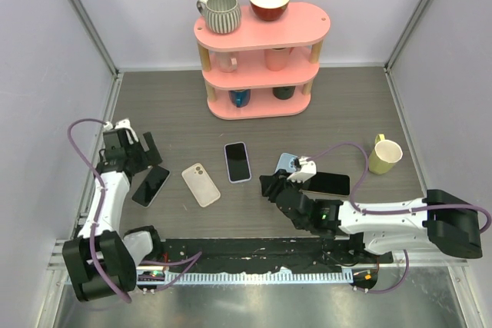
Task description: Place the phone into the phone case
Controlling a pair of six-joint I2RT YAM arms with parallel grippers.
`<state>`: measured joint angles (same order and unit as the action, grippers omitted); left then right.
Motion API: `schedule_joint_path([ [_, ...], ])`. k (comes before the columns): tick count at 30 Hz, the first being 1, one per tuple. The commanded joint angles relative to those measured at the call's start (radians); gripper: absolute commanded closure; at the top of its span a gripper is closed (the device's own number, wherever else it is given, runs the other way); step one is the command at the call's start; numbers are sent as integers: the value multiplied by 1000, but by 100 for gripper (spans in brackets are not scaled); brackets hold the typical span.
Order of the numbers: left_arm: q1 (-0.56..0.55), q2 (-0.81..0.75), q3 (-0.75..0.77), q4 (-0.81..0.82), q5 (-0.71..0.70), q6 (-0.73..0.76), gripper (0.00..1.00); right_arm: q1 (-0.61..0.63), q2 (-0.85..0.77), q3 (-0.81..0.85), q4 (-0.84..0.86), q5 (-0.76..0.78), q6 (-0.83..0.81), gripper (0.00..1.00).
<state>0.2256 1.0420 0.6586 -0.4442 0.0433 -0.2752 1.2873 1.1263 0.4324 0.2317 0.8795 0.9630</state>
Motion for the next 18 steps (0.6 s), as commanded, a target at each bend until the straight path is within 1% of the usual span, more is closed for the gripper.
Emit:
schedule_joint_path([
  [1, -14, 53, 57, 50, 81, 224, 5, -3, -34, -23, 34, 75, -6, 57],
  [2, -25, 84, 77, 6, 73, 264, 5, -3, -37, -27, 38, 75, -7, 57],
  [3, -38, 101, 107, -8, 16, 345, 4, -3, -48, -30, 41, 78, -9, 57],
  [5, -61, 150, 116, -5, -29, 399, 3, -3, -56, -38, 38, 81, -10, 57],
  [6, -63, 176, 119, 2, -20, 425, 2, -5, -60, -38, 35, 85, -10, 57],
  [8, -71, 234, 139, -8, 45, 435, 3, -5, -66, -40, 35, 88, -10, 57],
  [9, -80, 290, 145, -19, 75, 436, 3, -5, -72, -38, 34, 87, -21, 57],
  [10, -107, 318, 162, -28, 79, 442, 4, -5, -86, -35, 31, 87, -24, 57],
  [12, -149, 367, 179, -68, 26, 471, 3, -5, -109, -37, 15, 88, -36, 57],
  [13, -173, 378, 183, -103, -8, 514, 2, -5, -138, -44, 8, 98, -38, 57],
  [16, -172, 414, 216, -166, 12, 573, 2, -5, -183, -82, -3, 110, -43, 57],
  [18, -172, 414, 228, -177, 36, 570, 2, -6, -230, -106, 0, 121, -44, 57],
])
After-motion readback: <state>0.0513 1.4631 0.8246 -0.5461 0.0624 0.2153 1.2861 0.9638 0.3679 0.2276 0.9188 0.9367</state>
